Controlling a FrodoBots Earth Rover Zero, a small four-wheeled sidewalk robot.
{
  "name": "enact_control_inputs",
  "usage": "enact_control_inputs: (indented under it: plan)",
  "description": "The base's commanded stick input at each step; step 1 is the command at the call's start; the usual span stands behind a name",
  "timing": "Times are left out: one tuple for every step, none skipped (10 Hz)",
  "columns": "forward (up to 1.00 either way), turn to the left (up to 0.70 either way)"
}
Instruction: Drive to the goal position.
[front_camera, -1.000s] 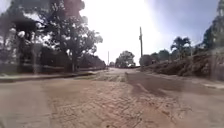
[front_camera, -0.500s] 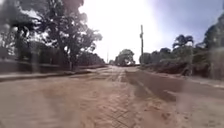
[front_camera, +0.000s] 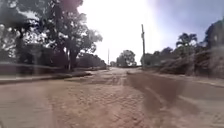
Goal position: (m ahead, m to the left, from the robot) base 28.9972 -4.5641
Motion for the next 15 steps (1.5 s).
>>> enact_control_inputs:
  plan:
    - [1.0, 0.0]
    - [1.0, 0.0]
    - [1.0, 0.0]
    - [1.0, 0.0]
    - [1.0, 0.0]
    - [1.0, 0.0]
    - [1.0, 0.0]
    - [1.0, 0.0]
    - [1.0, 0.0]
    - [1.0, -0.11]
    - [1.0, -0.24]
    - [1.0, -0.27]
    - [1.0, -0.08]
    - [1.0, 0.0]
    - [1.0, 0.0]
